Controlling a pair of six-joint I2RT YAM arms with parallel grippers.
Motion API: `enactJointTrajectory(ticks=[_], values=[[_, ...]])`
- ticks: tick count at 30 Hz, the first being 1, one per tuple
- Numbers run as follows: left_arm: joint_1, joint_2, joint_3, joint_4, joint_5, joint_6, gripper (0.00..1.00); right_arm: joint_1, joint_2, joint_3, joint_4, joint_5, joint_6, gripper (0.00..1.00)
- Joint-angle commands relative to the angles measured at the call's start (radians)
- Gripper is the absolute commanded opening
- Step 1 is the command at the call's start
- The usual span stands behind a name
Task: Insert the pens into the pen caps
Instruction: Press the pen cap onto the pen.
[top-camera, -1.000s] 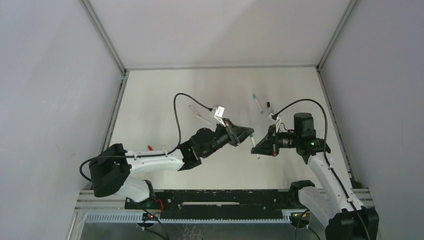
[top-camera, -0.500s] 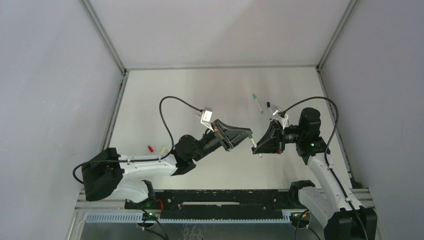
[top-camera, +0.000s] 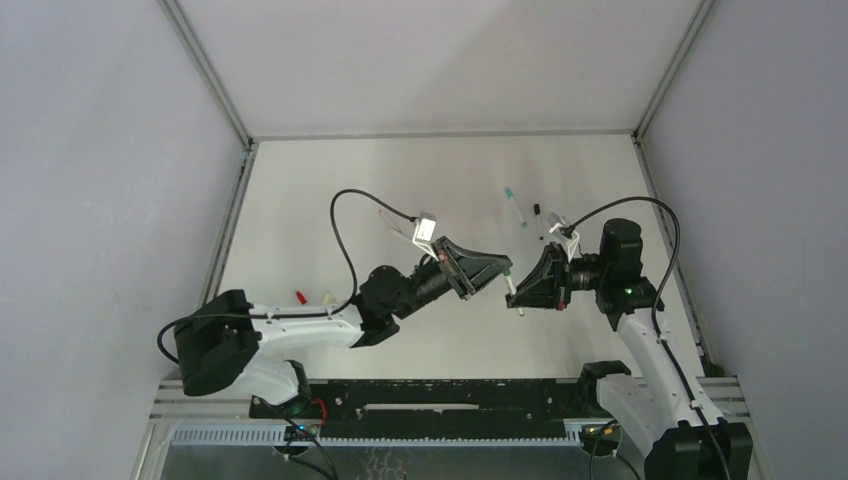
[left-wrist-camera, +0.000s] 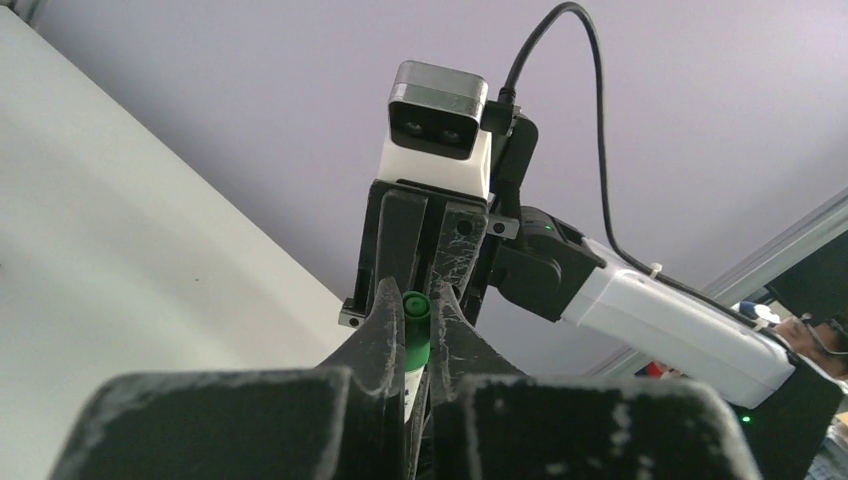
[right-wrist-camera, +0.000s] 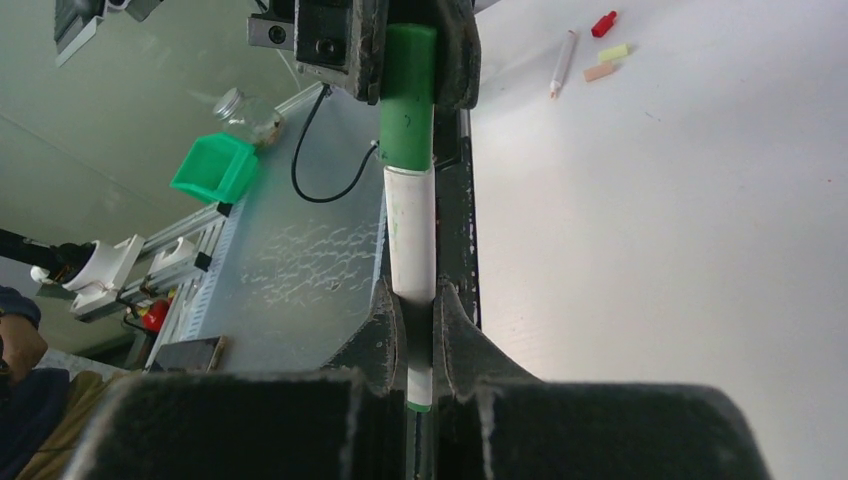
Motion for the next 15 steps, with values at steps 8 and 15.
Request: enactJointTrajectory(ticks=[8, 15], values=[[-0.185, 0.058, -0.126, -0.764, 0.569, 0.099, 0.0, -0.005, 0.006, 0.185, -0.013, 0.422, -0.205, 0.0], [-0.167, 0.03, -0.072, -0.748, 0.47, 0.055, 0.0, 0.066, 0.052, 0.201, -0.087, 0.388, -0.289, 0.0]])
